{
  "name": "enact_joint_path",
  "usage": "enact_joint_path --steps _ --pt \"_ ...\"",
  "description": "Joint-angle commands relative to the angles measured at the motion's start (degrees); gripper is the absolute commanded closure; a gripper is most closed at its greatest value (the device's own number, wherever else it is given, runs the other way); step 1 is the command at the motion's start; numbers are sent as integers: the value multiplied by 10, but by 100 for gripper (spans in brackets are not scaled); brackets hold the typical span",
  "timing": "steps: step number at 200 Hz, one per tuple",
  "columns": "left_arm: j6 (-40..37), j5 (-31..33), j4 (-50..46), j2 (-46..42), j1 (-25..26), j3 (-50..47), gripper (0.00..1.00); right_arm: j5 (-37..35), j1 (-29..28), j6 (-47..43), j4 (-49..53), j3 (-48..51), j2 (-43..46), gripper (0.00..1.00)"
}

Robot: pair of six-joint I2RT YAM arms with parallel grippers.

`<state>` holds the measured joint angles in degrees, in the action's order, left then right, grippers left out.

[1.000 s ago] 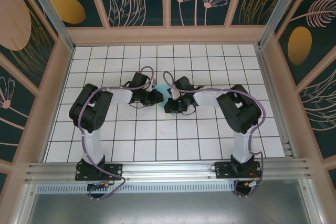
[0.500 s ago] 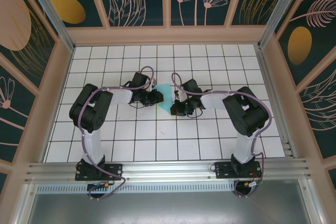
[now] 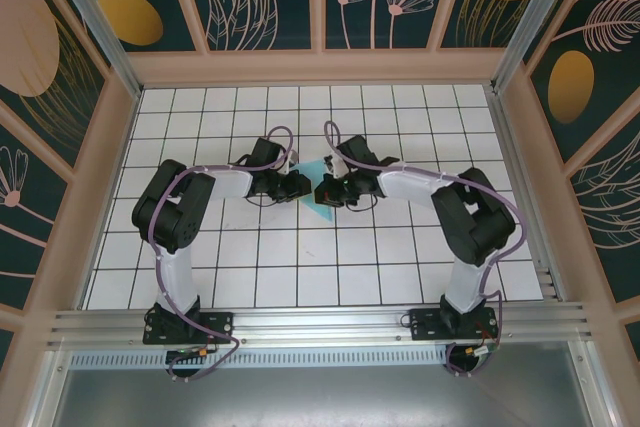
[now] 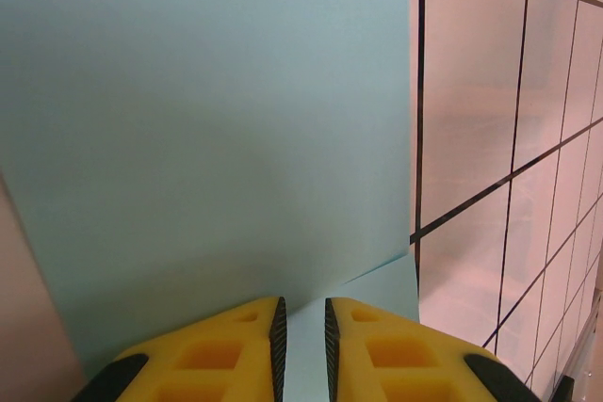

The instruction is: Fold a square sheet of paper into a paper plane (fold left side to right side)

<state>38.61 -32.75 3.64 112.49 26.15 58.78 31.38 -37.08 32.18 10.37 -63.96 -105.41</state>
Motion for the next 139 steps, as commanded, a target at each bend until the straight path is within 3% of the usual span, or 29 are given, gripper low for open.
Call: enact_joint_path --steps 1,139 --pt "-19 51 -43 41 3 -20 78 -36 -8 47 7 -23 -38 96" --pt "-22 54 -41 51 3 -16 78 -103 -34 65 79 10 -56 100"
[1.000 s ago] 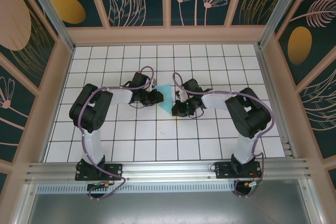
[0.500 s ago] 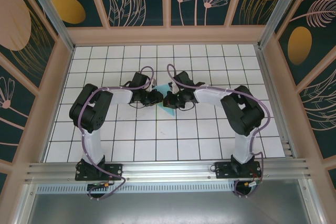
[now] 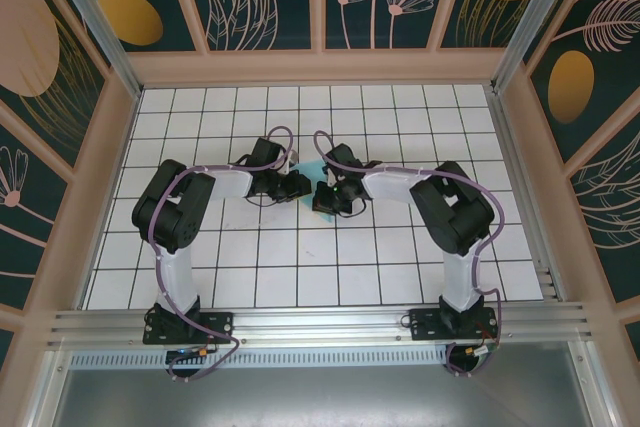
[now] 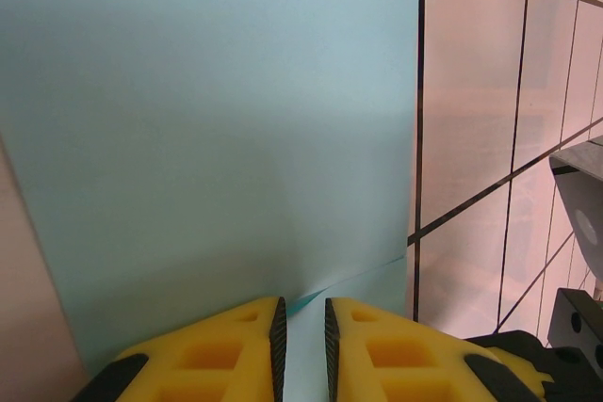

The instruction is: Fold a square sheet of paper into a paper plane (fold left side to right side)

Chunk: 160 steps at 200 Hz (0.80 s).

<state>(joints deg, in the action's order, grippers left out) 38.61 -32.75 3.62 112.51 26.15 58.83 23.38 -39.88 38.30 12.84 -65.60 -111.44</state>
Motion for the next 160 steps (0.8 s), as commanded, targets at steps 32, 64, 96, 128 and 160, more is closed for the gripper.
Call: enact_joint_path --steps 32,64,96,128,160 --pt "-22 56 -41 51 3 -16 78 -19 -1 3 56 48 21 100" --pt "-22 58 -42 53 3 -16 78 -27 5 -1 61 62 42 100" --pt "-24 61 -45 52 3 -16 78 -38 10 -12 80 64 52 100" --pt "-25 63 -47 51 3 -16 78 -34 12 -18 86 81 56 100" --pt "-27 66 -51 50 3 -14 78 -35 19 -15 81 104 69 100"
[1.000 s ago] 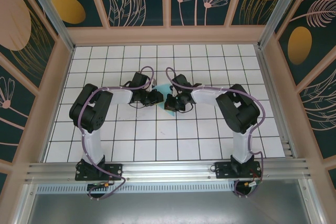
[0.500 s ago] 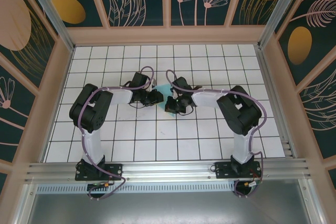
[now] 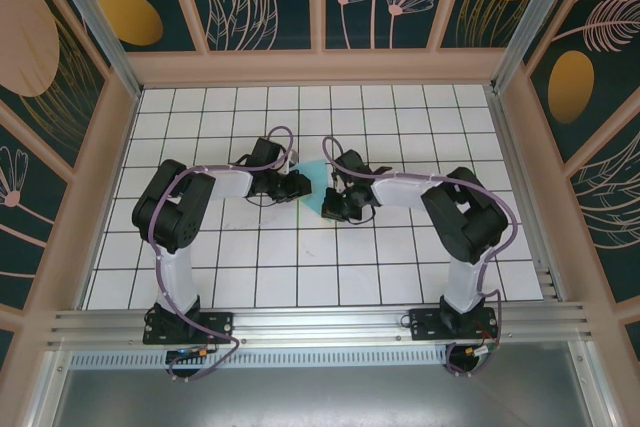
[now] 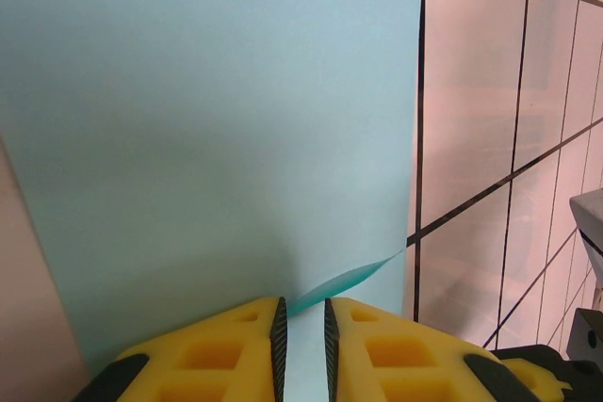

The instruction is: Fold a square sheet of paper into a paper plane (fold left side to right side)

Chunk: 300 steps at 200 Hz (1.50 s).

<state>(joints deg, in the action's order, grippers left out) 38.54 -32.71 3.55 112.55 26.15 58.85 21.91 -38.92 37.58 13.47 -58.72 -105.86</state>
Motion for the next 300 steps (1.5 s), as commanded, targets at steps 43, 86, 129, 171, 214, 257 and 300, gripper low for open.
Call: enact_joint_path --steps 43,86,129,171,214,257,300 --pt "-27 65 -52 48 3 -11 78 -13 20 -9 67 57 26 100" --pt "-26 58 -60 15 3 -1 75 -15 21 -15 62 69 12 100" --pt "-20 42 -74 -56 3 15 69 -19 21 -16 60 66 -5 100" --pt "5 21 -58 -113 15 -25 74 -26 21 -17 61 63 -10 100" --pt "52 -12 4 -117 49 -73 77 -32 21 -18 61 62 -11 100" --pt "82 -14 41 -86 80 -70 78 -35 21 -17 63 60 -12 100" --pt "86 16 43 -52 83 -64 80 -36 20 -17 64 59 -12 100"
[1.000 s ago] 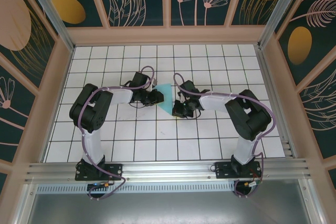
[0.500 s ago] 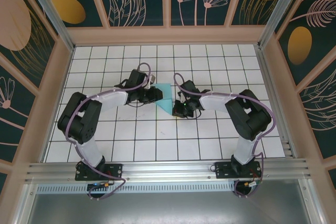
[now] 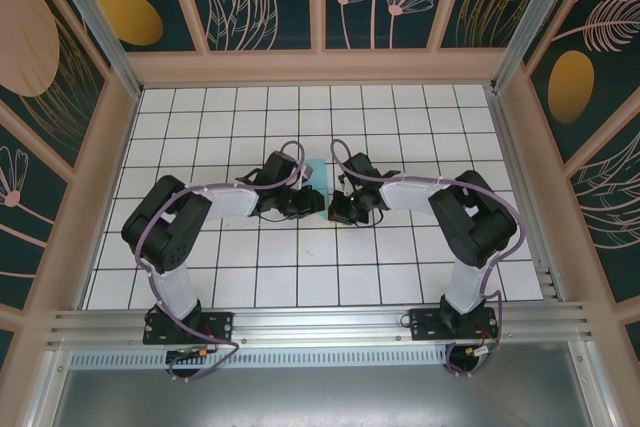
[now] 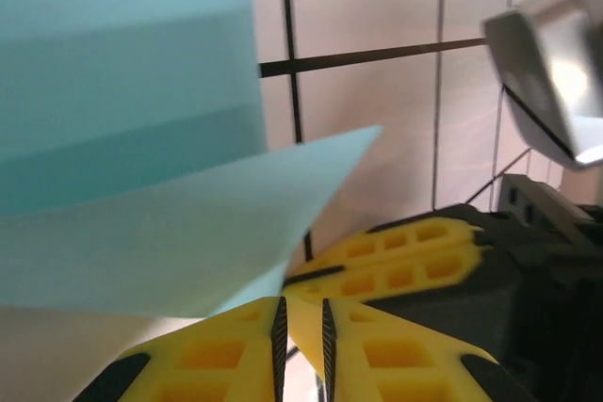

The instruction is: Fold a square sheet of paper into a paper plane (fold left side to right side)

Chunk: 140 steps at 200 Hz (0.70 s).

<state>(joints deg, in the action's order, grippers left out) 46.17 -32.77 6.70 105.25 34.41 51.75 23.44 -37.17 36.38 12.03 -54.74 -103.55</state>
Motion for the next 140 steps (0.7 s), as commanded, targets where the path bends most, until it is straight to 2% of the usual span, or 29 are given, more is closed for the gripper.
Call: enact_joint_path --steps 1,73,140 --pt "9 17 12 22 0 7 80 -52 3 -5 78 19 -36 100" --pt "-28 119 -58 51 -2 36 80 -66 3 -9 91 24 -36 100" --pt "-42 134 -63 56 -29 62 78 -70 3 -9 93 28 -39 100"
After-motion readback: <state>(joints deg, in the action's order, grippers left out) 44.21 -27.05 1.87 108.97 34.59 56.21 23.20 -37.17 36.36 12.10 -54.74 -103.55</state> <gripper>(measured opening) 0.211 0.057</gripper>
